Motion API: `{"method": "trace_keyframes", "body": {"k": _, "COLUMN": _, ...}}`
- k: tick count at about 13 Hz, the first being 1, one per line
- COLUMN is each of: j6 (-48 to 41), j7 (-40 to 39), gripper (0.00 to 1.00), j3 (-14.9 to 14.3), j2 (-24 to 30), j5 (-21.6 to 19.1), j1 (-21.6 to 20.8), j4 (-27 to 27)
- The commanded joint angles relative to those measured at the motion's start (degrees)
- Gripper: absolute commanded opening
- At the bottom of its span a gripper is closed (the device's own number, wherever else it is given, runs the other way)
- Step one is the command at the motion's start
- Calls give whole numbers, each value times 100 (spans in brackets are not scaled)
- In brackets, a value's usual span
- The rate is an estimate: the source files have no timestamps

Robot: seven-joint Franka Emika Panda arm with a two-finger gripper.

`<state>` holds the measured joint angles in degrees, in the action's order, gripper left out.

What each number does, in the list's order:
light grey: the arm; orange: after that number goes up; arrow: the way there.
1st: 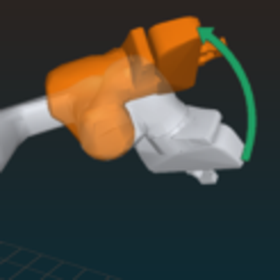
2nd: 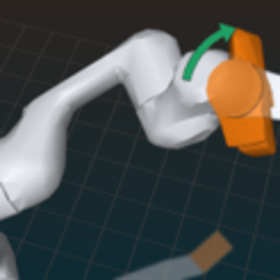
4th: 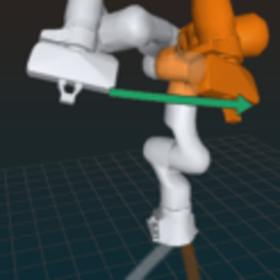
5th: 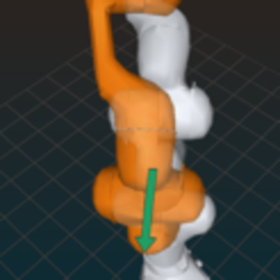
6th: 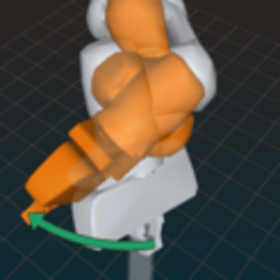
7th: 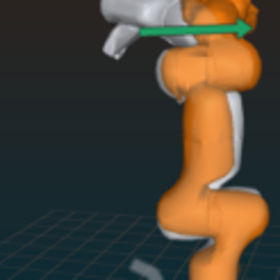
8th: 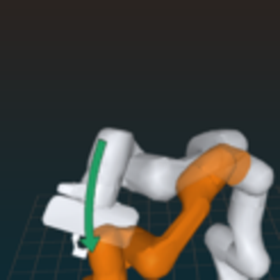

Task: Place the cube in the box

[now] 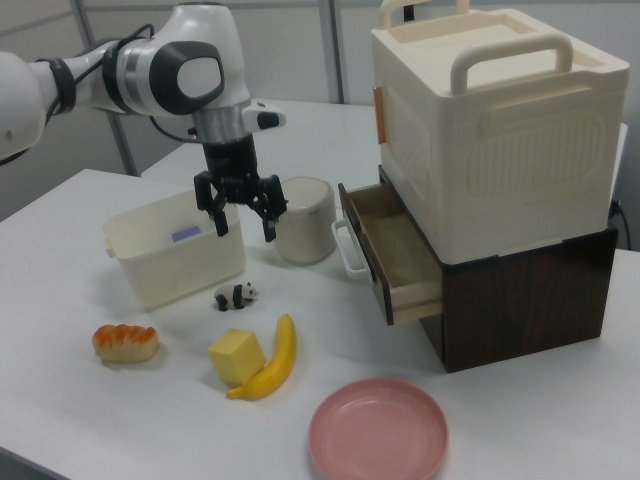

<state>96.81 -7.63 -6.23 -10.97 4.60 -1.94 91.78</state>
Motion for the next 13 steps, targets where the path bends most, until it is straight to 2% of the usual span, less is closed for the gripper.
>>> {"method": "trace_keyframes", "body": {"k": 1, "j6": 48, "j7": -256, "gripper": 100, "j3": -10, "j2": 647, "j5": 637, "j1": -61, "j4": 1085}}
{"method": "trace_keyframes", "body": {"k": 5, "j6": 478, "j7": -248, "gripper": 100, "j3": -19, "j2": 982, "j5": 831, "j1": -140, "j4": 1921}}
{"method": "trace_keyframes", "body": {"k": 9, "j6": 856, "j7": -142, "gripper": 100, "j3": -10, "j2": 956, "j5": 1034, "j1": -307, "j4": 2440}}
{"method": "trace_keyframes", "body": {"k": 13, "j6": 1182, "j7": 472, "gripper": 100, "j3": -1, "j2": 755, "j5": 1341, "j1": -676, "j4": 2845}}
